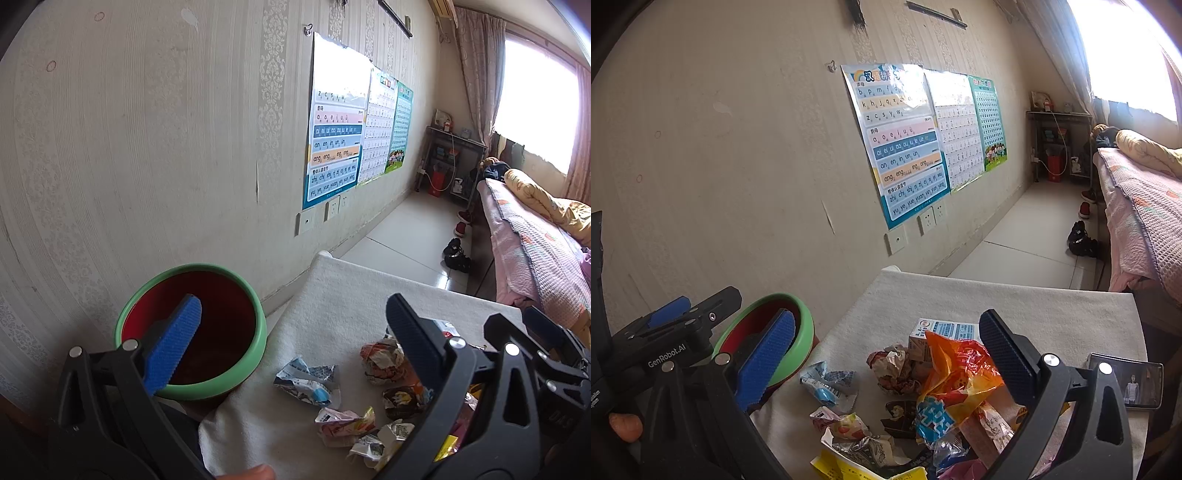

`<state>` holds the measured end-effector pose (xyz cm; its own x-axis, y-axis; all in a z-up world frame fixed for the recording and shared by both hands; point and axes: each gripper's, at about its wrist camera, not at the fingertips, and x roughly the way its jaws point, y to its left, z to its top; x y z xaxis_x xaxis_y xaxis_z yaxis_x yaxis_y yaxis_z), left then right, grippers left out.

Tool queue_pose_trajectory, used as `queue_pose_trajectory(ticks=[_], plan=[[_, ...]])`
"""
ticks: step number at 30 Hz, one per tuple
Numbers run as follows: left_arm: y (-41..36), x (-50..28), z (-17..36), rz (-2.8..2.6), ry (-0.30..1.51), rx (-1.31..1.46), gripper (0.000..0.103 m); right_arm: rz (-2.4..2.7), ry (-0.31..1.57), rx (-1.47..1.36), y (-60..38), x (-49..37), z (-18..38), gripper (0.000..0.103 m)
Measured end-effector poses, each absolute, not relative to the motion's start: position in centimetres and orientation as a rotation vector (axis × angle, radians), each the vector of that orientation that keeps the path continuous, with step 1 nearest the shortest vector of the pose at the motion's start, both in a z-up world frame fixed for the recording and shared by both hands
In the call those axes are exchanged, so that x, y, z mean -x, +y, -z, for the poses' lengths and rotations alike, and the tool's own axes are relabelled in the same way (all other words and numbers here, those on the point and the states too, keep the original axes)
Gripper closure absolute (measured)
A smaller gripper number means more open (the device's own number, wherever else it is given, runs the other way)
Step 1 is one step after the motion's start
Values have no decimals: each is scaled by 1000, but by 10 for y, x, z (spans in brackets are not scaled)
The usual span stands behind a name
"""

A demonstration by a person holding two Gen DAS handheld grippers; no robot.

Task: Collect trash
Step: 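Grasp the silver-blue wrapper with the left gripper while the right gripper grasps the orange chip bag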

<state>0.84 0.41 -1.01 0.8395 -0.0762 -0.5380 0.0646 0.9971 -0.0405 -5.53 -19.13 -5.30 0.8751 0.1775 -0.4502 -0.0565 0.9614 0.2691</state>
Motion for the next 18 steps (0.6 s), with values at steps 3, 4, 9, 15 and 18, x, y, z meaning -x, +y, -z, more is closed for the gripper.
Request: queue_pose_trajectory(ticks=[3,4,9,15,18], plan=[[4,-8,10,75,570,21,5,-123,496,-252,-191,56,54,7],[4,-8,10,75,571,21,5,-123,496,-252,-192,56,55,7],[2,-11,14,87,591,1,5,-129,511,-250,-196,55,55,7],[2,-18,43,80,686,-45,5,-82,563,-308,-217,47,63,7],[0,-26,69,129,800,-47,5,-70,611,-370,-230,42,71,7]])
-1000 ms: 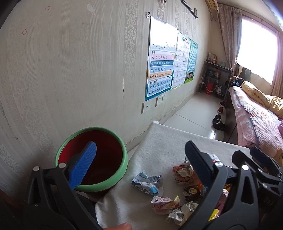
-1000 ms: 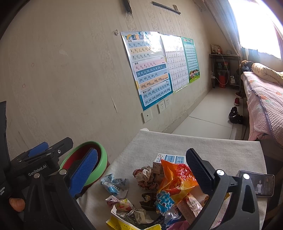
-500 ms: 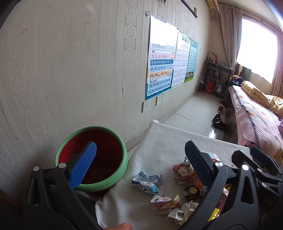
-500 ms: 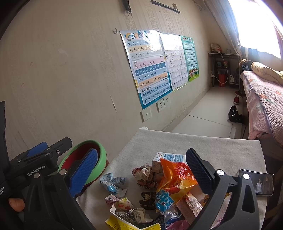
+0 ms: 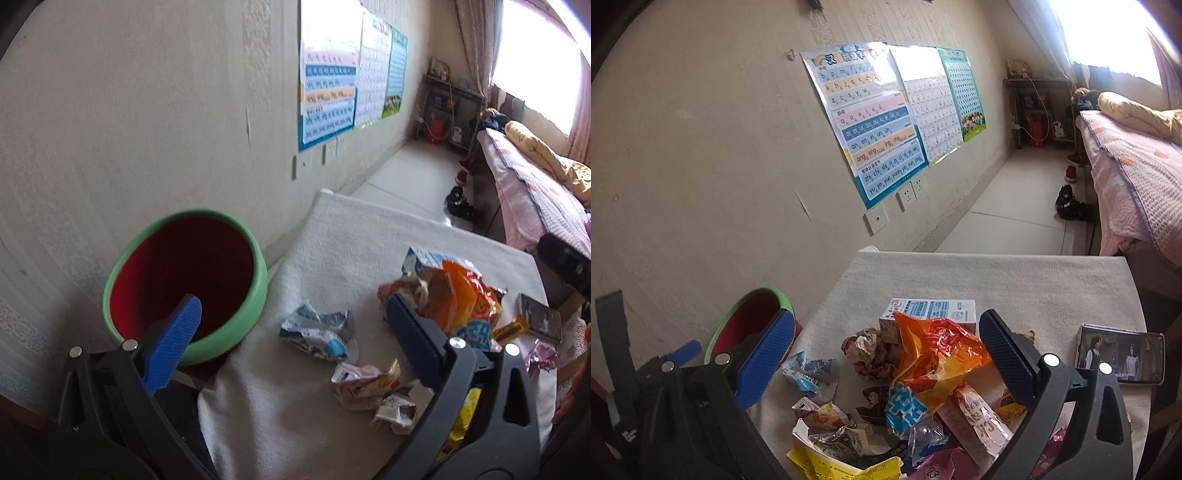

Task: Collect trash
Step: 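Grasp the silver-blue wrapper with the left gripper while the right gripper grasps the orange chip bag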

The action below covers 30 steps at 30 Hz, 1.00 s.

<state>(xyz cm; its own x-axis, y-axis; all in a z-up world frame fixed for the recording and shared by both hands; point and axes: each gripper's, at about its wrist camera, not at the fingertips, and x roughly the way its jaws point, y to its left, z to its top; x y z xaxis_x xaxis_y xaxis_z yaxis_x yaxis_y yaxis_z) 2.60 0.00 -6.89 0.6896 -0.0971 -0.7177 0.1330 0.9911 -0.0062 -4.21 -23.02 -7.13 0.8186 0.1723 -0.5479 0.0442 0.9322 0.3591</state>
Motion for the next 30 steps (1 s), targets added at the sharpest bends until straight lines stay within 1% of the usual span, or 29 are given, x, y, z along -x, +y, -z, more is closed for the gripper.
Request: queue_pose_trajectory(ticks=[1,3,5,7,11,12,14,15,16,17,19,20,22,23,25,29,30], plan=[[-1,-30,78,152,841,-43,5,-67,629,-392,-234,41,75,7],[-3,-37,94,177,911,-33,11,-63,662,-427,-238,38,78,7],[-4,-48,110,181,977,-17,24,-62,687,-438,-239,36,82,7],[-5,-61,126,192,1044,19,32,-63,712,-422,-236,33,84,7],[-5,-82,147,196,1159,72,54,-53,745,-392,-231,29,89,7],[-5,-85,153,191,1180,77,57,-47,743,-396,-232,28,91,7],[-4,-88,158,210,1199,114,73,-33,737,-412,-237,29,93,7],[-2,-88,160,217,1200,128,74,-29,735,-421,-240,29,94,7],[-2,-87,159,224,1197,134,79,-24,735,-425,-242,28,96,7],[-3,-86,158,233,1191,131,81,-16,739,-423,-243,26,98,7],[-6,-82,152,248,1172,109,92,1,761,-409,-243,20,104,7],[-7,-80,148,255,1156,98,93,8,774,-402,-243,16,107,7],[-9,-72,138,267,1114,61,92,10,808,-389,-243,7,117,17],[-11,-68,134,272,1093,36,92,5,827,-391,-243,3,123,18],[-12,-61,125,282,1054,-6,92,-16,861,-411,-244,-2,134,26],[-6,-51,112,278,1004,-33,92,-40,914,-424,-246,-5,146,30],[-4,-50,110,273,999,-32,92,-46,924,-428,-246,-5,148,33]])
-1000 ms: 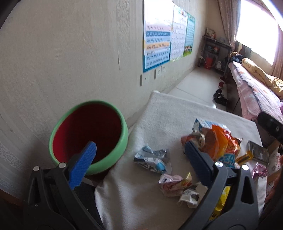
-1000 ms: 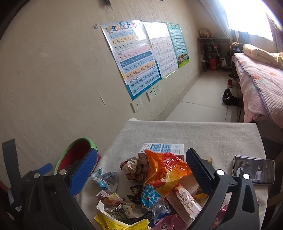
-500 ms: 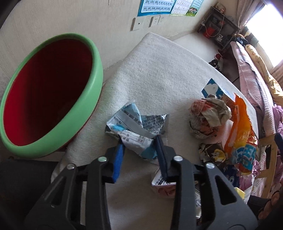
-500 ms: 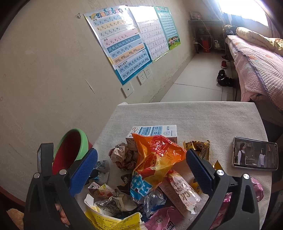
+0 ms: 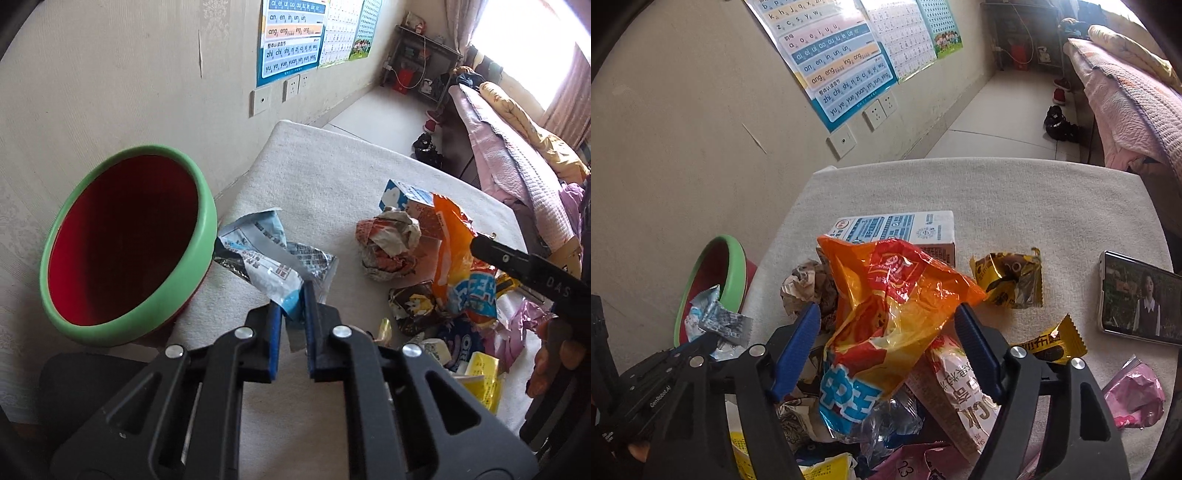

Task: Collect trash
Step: 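Grasp the silver-blue wrapper with the left gripper while the right gripper grasps the orange chip bag, then drop the silver-blue wrapper into the red bin with the left gripper while the right drops the orange bag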

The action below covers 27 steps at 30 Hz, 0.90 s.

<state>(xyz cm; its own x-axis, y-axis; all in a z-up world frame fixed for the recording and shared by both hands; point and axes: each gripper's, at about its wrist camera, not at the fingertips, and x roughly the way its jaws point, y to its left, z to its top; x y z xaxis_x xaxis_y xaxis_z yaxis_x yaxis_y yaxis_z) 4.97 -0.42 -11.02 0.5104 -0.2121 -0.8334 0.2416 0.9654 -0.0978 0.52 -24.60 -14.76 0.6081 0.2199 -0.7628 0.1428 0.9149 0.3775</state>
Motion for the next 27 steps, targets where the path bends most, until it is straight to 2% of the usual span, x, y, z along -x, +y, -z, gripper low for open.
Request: queue_pose_trajectory(ticks=[2,4,8,19,27], plan=[[-2,-48,107,265,992,-27,92,-59,942,-448,-248,-6,152,37],[0,-48,105,259,985,-20,92,-70,957,-456,-248,-6,154,54],[2,-47,102,255,976,-12,92,-91,942,-448,-245,-6,149,59],[8,-45,93,232,947,9,92,-99,780,-504,-255,8,113,61],[36,-52,75,178,905,49,92,-193,754,-455,-219,9,91,61]])
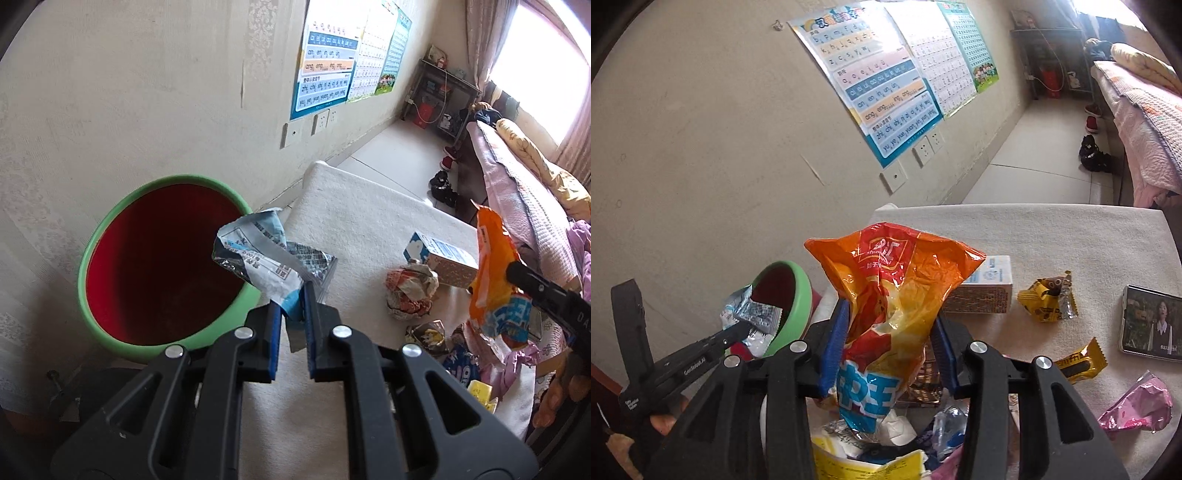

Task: Collect trash
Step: 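Drop the silver-blue wrapper into the red bin with the left gripper while the right drops the orange bag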

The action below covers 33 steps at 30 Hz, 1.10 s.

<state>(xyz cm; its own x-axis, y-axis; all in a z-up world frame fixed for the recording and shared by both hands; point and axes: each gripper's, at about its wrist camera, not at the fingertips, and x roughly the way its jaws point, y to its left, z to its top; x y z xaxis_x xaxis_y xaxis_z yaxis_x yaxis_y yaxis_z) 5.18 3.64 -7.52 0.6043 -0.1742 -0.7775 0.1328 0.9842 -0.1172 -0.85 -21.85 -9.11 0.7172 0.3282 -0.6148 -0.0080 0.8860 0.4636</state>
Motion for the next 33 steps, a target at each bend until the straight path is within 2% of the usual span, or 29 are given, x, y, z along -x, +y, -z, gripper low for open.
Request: queue_pose_trajectory(ticks=[13,15,16,17,24,26,27,28,30,33], plan=[[120,-86,78,-15,947,103,90,-465,872,-375,-90,-40,86,61],[126,-85,80,-25,938,118,77,-482,879,-359,-76,-48,85,61],[129,-83,81,-34,929,125,63,-488,882,-346,-70,-52,84,61],[132,-79,83,-42,918,132,57,-493,884,-333,-63,-56,83,61],[161,-57,99,-108,900,281,50,-533,934,-326,-30,-90,96,61],[165,-54,98,-118,886,314,48,-549,949,-354,-23,-97,101,58],[166,-54,98,-115,883,316,46,-552,957,-366,-20,-99,104,54],[164,-55,98,-109,885,309,45,-555,959,-378,-20,-99,104,44],[162,-56,99,-107,890,293,45,-549,947,-398,-21,-99,103,37],[160,-57,101,-108,895,279,44,-537,932,-414,-31,-91,98,34]])
